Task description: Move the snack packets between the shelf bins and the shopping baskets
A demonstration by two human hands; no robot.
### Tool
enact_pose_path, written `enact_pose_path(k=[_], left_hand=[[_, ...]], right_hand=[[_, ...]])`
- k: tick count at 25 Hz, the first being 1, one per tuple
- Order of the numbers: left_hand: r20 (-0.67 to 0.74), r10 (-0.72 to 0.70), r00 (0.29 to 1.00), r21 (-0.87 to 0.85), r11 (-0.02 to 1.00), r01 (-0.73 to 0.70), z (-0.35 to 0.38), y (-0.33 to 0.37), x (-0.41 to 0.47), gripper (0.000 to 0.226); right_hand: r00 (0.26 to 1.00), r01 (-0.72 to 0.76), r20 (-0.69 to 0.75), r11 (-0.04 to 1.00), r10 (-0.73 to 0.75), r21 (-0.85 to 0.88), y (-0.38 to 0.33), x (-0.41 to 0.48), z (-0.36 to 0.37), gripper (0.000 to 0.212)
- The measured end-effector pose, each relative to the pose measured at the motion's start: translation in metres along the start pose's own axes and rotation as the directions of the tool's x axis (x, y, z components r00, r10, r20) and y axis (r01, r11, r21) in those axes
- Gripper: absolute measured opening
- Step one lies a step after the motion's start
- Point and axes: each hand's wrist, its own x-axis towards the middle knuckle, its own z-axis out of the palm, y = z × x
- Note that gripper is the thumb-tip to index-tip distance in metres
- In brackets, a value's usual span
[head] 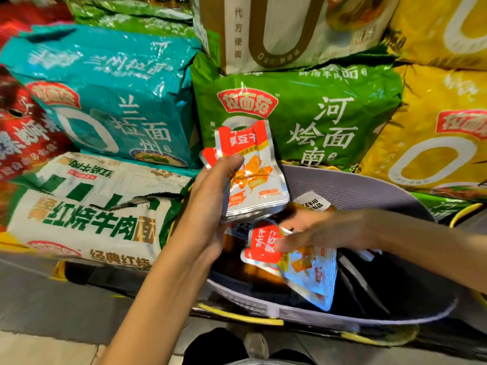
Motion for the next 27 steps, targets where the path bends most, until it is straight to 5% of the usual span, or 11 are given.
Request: enact_pose_path(k=[4, 6, 10, 13, 19, 24, 27], left_hand=[[0.097, -0.085, 0.992, 0.029, 0.996, 0.083, -0.005, 0.005, 0.004, 0.02], [0.164, -0.127, 0.978, 0.068, 0.991, 0.117, -0.007, 0.011, 0.005, 0.019], [0.309, -0.196, 0.931, 0.115, 0.979, 0.167, -0.004, 0.022, -0.005, 0.027], [0.471, -0.247, 0.847, 0.179, 0.967, 0.183, 0.005, 0.026, -0.022, 0.032], [0.677, -0.429, 0.598, 0.364, 0.902, 0.233, 0.021, 0.0, -0.088, 0.058], [0.732, -0.558, 0.392, 0.534, 0.826, 0.179, 0.017, -0.073, -0.163, 0.026], [0.655, -0.689, 0.311, 0.704, 0.706, 0.081, 0.013, -0.132, -0.207, 0.042]], right_hand=[[0.972, 0.037, -0.232, 0.999, -0.04, -0.018, -0.019, -0.033, 0.007, 0.055], [0.905, 0.109, -0.419, 0.991, -0.069, 0.073, -0.027, -0.055, 0.019, 0.05], [0.578, 0.412, -0.813, 0.884, -0.068, 0.219, -0.038, -0.085, 0.065, 0.019], [0.314, 0.597, -0.949, 0.784, -0.034, 0.169, -0.039, -0.103, 0.113, 0.015], [-0.101, 0.742, -0.975, 0.668, 0.196, 0.058, -0.01, -0.143, 0.235, 0.026], [-0.294, 0.818, -0.81, 0.572, 0.508, 0.062, 0.059, -0.149, 0.342, 0.022], [-0.315, 0.884, -0.686, 0.466, 0.656, 0.039, 0.107, -0.149, 0.406, 0.028]])
